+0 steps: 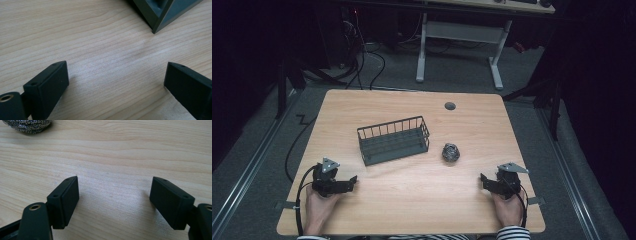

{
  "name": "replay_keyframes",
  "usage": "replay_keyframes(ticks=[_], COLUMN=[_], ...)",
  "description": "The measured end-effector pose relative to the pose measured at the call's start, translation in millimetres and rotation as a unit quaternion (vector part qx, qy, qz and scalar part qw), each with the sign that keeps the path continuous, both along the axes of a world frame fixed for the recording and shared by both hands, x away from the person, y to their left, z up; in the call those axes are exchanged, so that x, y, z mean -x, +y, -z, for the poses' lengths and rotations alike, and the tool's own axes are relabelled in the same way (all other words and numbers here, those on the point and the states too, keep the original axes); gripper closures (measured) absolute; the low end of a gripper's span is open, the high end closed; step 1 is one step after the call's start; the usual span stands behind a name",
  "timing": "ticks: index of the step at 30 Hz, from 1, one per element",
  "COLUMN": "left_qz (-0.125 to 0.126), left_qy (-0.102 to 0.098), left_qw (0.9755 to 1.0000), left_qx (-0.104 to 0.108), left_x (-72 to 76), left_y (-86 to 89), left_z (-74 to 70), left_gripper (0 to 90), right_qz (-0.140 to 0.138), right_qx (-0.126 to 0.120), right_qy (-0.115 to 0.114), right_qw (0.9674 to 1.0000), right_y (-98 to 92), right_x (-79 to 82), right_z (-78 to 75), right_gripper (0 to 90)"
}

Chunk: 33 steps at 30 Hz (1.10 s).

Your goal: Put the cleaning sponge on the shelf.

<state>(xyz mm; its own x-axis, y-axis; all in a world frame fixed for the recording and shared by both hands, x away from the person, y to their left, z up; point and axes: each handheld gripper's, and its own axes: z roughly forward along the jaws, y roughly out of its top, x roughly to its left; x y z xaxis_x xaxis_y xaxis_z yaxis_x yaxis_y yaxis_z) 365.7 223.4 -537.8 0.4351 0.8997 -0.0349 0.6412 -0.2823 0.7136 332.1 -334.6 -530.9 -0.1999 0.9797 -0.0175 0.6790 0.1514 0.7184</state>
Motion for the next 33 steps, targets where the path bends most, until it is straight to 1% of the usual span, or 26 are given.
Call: replay_keyframes(ticks=[6,8,9,12,13,16,17,19,24,25,26,28,29,30,32,33], left_qz=[0.001,0.004,0.007,0.008,0.015,0.022,0.024,0.033,0.036,0.037,0.039,0.043,0.049,0.049,0.053,0.057], left_qy=[0.0,0.0,-0.005,-0.008,-0.009,-0.012,-0.016,-0.021,-0.017,-0.016,-0.016,-0.018,-0.02,-0.02,-0.024,-0.025], left_qw=[1.0,0.9998,0.9997,0.9996,0.9992,0.999,0.9988,0.9986,0.9984,0.9982,0.9981,0.9974,0.997,0.997,0.9969,0.9967], left_qx=[0.006,0.018,0.023,0.027,0.036,0.038,0.04,0.036,0.041,0.045,0.045,0.055,0.057,0.057,0.052,0.052], left_x=[0.8,1.9,3.2,4.6,6.1,7.5,8.3,9.5,8.3,8.3,8.5,8.7,7.7,7.7,5.6,3.0], left_y=[-0.1,0.3,0.4,0.2,0.1,-0.1,-0.8,-3.3,-4.8,-5.4,-5.7,-6.9,-9.3,-9.3,-13.2,-16.2], left_z=[-0.6,-1.5,-2.9,-5.1,-7.9,-11.1,-12.7,-16.9,-21.5,-22.9,-24.9,-29.4,-35.7,-35.7,-42.1,-48.4], left_gripper=[8.3,9.3,11.0,12.7,14.3,14.8,15.1,15.1,15.9,15.8,15.8,15.8,15.8,15.7,15.7,15.6], right_qz=[0.0,0.0,0.0,0.0,0.0,0.0,0.0,0.0,-0.002,-0.002,-0.002,-0.002,-0.003,-0.003,-0.003,-0.003], right_qx=[0.0,0.0,0.0,0.0,0.0,0.0,0.0,0.0,0.001,0.001,0.001,0.001,0.001,0.001,0.001,0.001], right_qy=[0.0,0.0,0.0,0.0,0.0,0.0,0.0,0.001,0.0,0.0,0.0,0.0,-0.001,-0.001,0.0,0.0], right_qw=[1.0,1.0,1.0,1.0,1.0,1.0,1.0,1.0,1.0,1.0,1.0,1.0,1.0,1.0,1.0,1.0], right_y=[0.0,0.0,0.1,0.1,0.1,0.2,0.2,0.3,0.4,0.4,0.4,0.4,0.4,0.4,0.4,0.4], right_x=[0.1,0.0,0.1,0.1,0.1,0.1,0.2,0.4,0.7,0.7,0.7,0.7,0.7,0.7,0.7,0.7], right_z=[0.0,0.0,0.0,0.0,0.0,0.0,0.0,-0.2,-0.2,-0.2,-0.2,-0.2,-0.2,-0.2,-0.2,-0.2], right_gripper=[23.8,23.8,23.8,23.8,23.9,23.9,24.1,24.5,24.9,24.9,24.9,24.9,25.0,25.0,25.0,25.0])
